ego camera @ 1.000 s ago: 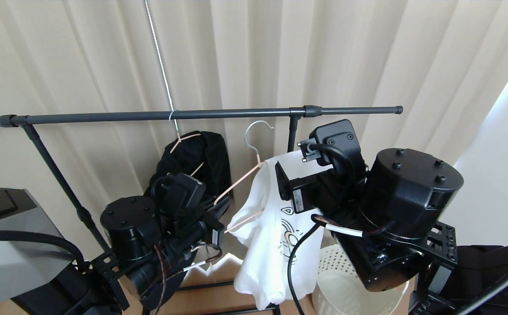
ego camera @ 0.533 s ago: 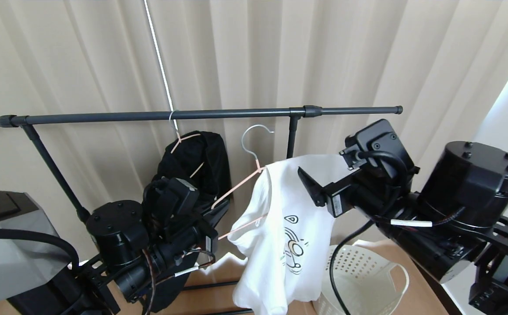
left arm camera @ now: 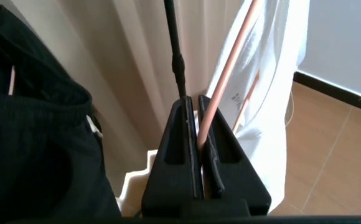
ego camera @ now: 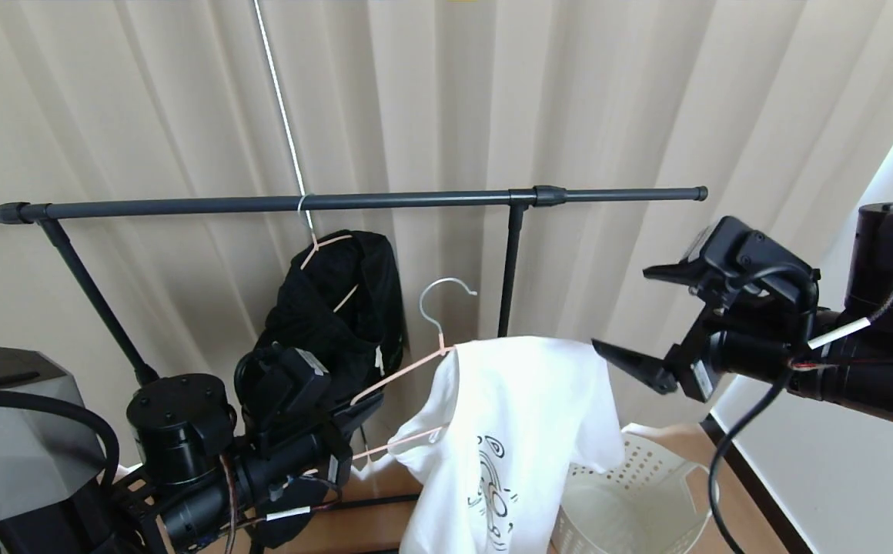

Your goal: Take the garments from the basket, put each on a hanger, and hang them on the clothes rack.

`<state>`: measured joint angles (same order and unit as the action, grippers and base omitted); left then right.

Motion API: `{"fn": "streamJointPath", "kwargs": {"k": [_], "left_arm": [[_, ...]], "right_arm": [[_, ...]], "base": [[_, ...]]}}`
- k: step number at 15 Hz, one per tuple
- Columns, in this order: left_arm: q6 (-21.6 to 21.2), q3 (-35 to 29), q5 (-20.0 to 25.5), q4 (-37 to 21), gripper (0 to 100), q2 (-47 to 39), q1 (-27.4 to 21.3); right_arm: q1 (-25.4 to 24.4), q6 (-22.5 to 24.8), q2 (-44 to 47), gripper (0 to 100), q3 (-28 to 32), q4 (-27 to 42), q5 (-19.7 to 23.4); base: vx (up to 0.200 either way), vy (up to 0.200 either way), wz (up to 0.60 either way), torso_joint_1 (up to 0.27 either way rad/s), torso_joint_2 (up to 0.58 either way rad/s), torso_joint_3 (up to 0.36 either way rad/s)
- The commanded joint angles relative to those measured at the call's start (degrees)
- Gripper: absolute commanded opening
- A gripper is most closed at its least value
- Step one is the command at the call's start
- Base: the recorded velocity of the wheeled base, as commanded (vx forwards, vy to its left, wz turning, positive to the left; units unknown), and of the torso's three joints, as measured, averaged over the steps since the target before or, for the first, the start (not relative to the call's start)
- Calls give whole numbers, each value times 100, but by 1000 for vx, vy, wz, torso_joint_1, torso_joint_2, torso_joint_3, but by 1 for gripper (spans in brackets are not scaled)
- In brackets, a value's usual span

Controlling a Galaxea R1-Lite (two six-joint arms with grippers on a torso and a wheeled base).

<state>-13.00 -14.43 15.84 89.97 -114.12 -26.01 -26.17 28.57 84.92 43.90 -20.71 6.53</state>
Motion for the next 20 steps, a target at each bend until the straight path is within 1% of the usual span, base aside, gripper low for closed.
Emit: {"fn": "streamJointPath", "kwargs": {"k": [1, 2, 3, 4, 6, 7, 8, 9, 13, 15, 20], "left_arm": [[-36, 11, 332, 3, 0, -128, -18], [-80, -7, 447, 3, 0, -146, -53], [-98, -42, 464, 3, 0, -146, -123], [-98, -42, 508, 3, 0, -137, -185], [-107, -33, 702, 3, 0, -111, -211], [-107, -51, 719, 3, 0, -120, -255], [-107, -60, 719, 3, 0, -120, -299], [-116, -42, 728, 3, 0, -111, -334], [-133, -112, 728, 3, 0, -111, -440], [-133, -165, 728, 3, 0, -102, -510], [-142, -165, 728, 3, 0, -32, -554]], "right_arm": [[183, 403, -274, 100, 532, 1043, 841], [183, 570, -195, 100, 638, 1456, 1201], [183, 720, -72, 100, 717, 1764, 1605], [209, 922, 25, 100, 778, 1939, 1948], [271, 1370, 271, 100, 954, 2159, 2546], [271, 1519, 403, 100, 1059, 2326, 2678], [271, 1625, 526, 100, 1182, 2484, 2704], [271, 1722, 807, 100, 1393, 2783, 2704], [288, 1713, 1317, 100, 1437, 2730, 2669], [385, 1713, 1466, 100, 1508, 2730, 2669], [517, 1704, 1589, 100, 1543, 2730, 2669]], "base": [[0, 0, 0, 0, 0, 0], [0, 0, 0, 0, 0, 0], [0, 0, 0, 0, 0, 0], [0, 0, 0, 0, 0, 0], [0, 0, 0, 0, 0, 0], [0, 0, 0, 0, 0, 0], [0, 0, 0, 0, 0, 0], [0, 0, 0, 0, 0, 0], [0, 0, 0, 0, 0, 0], [0, 0, 0, 0, 0, 0], [0, 0, 0, 0, 0, 0]]}}
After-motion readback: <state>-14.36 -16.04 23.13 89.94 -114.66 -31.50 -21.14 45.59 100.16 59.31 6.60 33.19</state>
